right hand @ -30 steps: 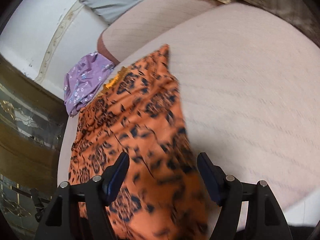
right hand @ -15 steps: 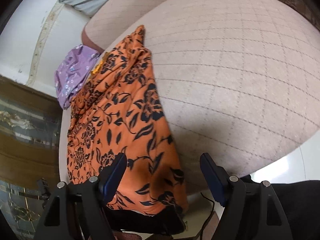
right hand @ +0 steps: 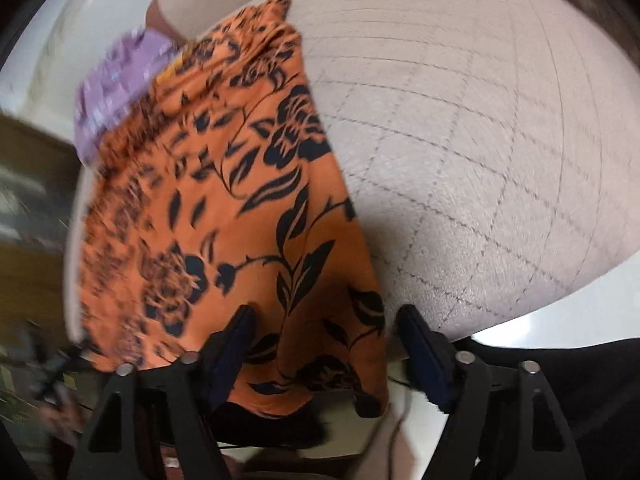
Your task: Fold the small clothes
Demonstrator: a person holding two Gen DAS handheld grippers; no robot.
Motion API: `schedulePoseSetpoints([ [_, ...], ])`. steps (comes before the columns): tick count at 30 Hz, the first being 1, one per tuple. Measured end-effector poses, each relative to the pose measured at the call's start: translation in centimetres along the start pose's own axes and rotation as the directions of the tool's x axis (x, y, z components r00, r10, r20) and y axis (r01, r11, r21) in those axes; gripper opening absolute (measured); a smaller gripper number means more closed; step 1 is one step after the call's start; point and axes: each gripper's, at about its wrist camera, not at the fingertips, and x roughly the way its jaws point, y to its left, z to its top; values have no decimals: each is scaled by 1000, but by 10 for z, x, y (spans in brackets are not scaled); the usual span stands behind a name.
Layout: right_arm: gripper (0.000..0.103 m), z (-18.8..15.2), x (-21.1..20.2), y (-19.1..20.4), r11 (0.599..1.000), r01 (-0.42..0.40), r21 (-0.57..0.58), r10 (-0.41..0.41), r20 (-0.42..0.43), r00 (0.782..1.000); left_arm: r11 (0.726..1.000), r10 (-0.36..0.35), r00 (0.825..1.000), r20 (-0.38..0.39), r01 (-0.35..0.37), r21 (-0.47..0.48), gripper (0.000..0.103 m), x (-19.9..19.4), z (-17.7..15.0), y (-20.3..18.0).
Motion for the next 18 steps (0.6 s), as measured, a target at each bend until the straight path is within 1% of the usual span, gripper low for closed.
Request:
schedulePoseSetpoints([
  [1,55,1,0,5,999,29,-22,-29,-13,999,999,33,999,6,-34,9,6,3,1,-3],
  [2,31,2,-1,9,997,54,-48,-56,-26,998,1000,24,1000,16,-24,10,6,1,0,-4],
  [3,20,3,-4,13,997,46,-69,-49,-35,998,1000,-5,1000,29,5,2,5,-1,-2,-4],
  [4,10,4,-7,15,997,12,-72,-15,-42,999,1000,-30,999,35,30,-3,5,-3,-3,-5],
  [5,10,4,-12,17,997,-36,-61,33,-42,999,999,-46,998,42,46,2,5,-6,-4,-8],
  [8,10,5,-21,23,995,-72,-66,70,-29,997,997,-53,996,70,48,66,5,-18,-5,-26],
  [10,10,6,-24,26,995,-80,-62,79,-20,997,995,-51,995,82,43,95,5,-24,-3,-37],
  [13,10,8,-22,24,995,-85,-46,83,-37,996,996,-14,997,70,8,93,5,-26,-3,-38],
  [14,10,8,-20,23,996,-80,-41,78,-49,996,997,11,998,54,-15,78,7,-22,-3,-36],
  [15,12,9,-16,21,997,-71,-39,69,-60,996,998,32,999,29,-33,58,12,-18,-4,-32],
  [16,14,9,-12,20,997,-62,-35,60,-71,996,998,42,999,1,-42,41,30,-11,-3,-30],
  [17,16,9,-10,19,998,-60,-26,57,-78,995,999,46,999,-24,-45,31,51,-6,-4,-29],
  [18,18,8,-8,17,998,-64,-14,62,-87,994,999,46,998,-38,-45,26,57,-2,-5,-29],
])
